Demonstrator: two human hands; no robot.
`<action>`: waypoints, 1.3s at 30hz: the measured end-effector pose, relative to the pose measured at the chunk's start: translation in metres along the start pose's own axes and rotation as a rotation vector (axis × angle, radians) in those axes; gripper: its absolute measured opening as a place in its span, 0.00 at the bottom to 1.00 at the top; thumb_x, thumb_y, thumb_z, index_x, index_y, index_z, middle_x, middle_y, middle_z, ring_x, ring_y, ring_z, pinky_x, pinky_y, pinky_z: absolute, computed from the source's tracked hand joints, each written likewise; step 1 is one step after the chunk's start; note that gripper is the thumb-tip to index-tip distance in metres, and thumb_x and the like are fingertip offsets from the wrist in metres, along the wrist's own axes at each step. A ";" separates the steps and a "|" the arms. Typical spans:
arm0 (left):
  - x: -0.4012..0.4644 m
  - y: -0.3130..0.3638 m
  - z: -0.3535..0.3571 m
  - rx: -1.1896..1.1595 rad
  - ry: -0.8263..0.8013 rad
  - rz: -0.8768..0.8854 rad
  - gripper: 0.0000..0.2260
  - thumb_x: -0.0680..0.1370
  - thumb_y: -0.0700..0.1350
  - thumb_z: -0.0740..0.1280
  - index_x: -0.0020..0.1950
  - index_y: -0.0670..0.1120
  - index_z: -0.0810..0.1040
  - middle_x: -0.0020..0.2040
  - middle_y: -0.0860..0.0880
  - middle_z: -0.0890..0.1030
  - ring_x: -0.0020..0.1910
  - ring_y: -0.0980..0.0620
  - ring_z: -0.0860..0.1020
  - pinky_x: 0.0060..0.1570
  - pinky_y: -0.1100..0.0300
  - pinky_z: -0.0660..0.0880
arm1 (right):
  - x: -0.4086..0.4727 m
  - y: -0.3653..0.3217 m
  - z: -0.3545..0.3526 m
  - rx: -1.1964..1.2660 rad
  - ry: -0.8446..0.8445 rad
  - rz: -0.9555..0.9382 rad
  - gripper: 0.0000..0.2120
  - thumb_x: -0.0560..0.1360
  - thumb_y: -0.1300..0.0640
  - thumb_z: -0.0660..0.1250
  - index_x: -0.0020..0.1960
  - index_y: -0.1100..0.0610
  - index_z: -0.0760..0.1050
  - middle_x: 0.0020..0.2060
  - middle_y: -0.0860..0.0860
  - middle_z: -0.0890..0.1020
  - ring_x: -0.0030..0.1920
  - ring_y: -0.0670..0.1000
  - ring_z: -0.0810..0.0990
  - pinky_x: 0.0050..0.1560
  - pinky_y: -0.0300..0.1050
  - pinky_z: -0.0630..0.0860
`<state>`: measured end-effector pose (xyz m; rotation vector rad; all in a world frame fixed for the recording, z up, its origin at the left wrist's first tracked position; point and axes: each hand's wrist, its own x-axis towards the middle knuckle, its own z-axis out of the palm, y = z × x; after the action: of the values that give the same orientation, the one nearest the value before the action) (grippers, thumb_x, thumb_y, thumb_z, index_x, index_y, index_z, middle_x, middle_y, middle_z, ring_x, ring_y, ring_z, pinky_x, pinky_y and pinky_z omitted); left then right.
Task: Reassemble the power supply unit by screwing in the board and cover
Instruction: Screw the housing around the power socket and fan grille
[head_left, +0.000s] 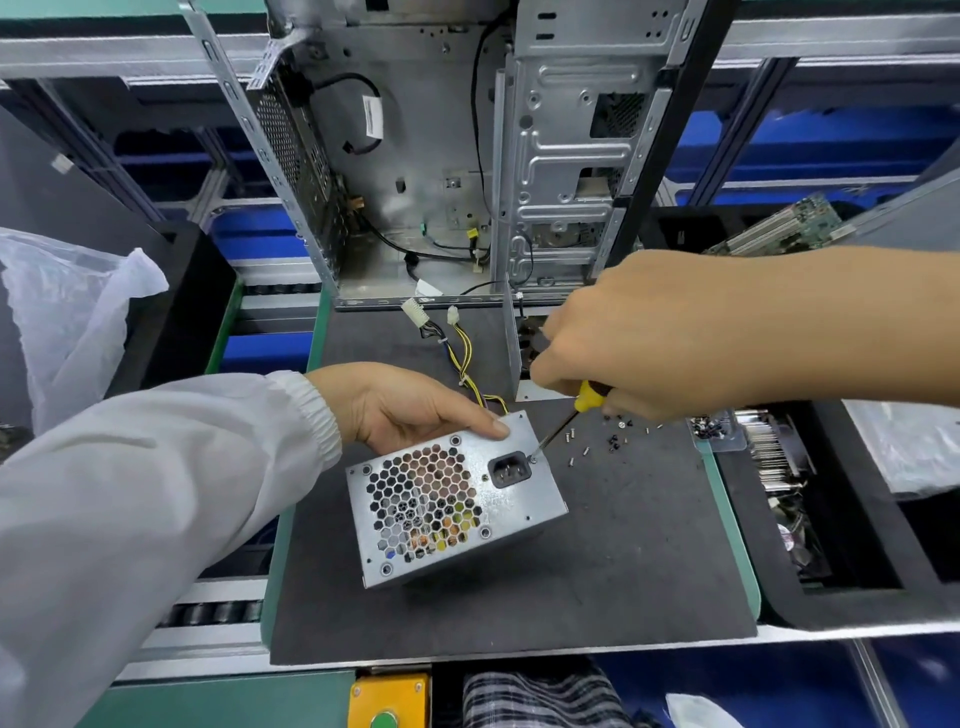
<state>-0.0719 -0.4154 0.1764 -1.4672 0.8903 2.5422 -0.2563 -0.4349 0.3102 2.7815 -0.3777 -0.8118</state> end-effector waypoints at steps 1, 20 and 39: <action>0.000 0.000 0.000 0.011 -0.008 0.008 0.22 0.76 0.46 0.66 0.70 0.44 0.74 0.58 0.43 0.81 0.52 0.46 0.82 0.62 0.48 0.74 | -0.003 0.001 0.002 0.023 -0.030 0.024 0.09 0.72 0.53 0.67 0.43 0.47 0.66 0.38 0.48 0.71 0.35 0.51 0.73 0.30 0.43 0.64; 0.001 0.008 0.008 0.078 0.021 -0.022 0.16 0.74 0.46 0.69 0.59 0.42 0.81 0.49 0.45 0.85 0.46 0.49 0.84 0.57 0.50 0.77 | -0.042 -0.016 0.064 0.066 0.066 0.076 0.20 0.74 0.63 0.61 0.52 0.46 0.53 0.39 0.48 0.58 0.27 0.50 0.64 0.24 0.45 0.55; 0.000 0.008 0.005 0.066 0.016 -0.016 0.16 0.74 0.46 0.68 0.60 0.43 0.81 0.49 0.44 0.85 0.45 0.49 0.84 0.56 0.51 0.78 | -0.068 -0.006 0.066 0.189 0.351 0.178 0.08 0.72 0.47 0.66 0.44 0.49 0.81 0.35 0.46 0.76 0.26 0.54 0.77 0.24 0.38 0.60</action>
<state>-0.0788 -0.4194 0.1816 -1.4724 0.9503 2.4683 -0.3473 -0.4175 0.2881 2.9301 -0.6511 -0.2508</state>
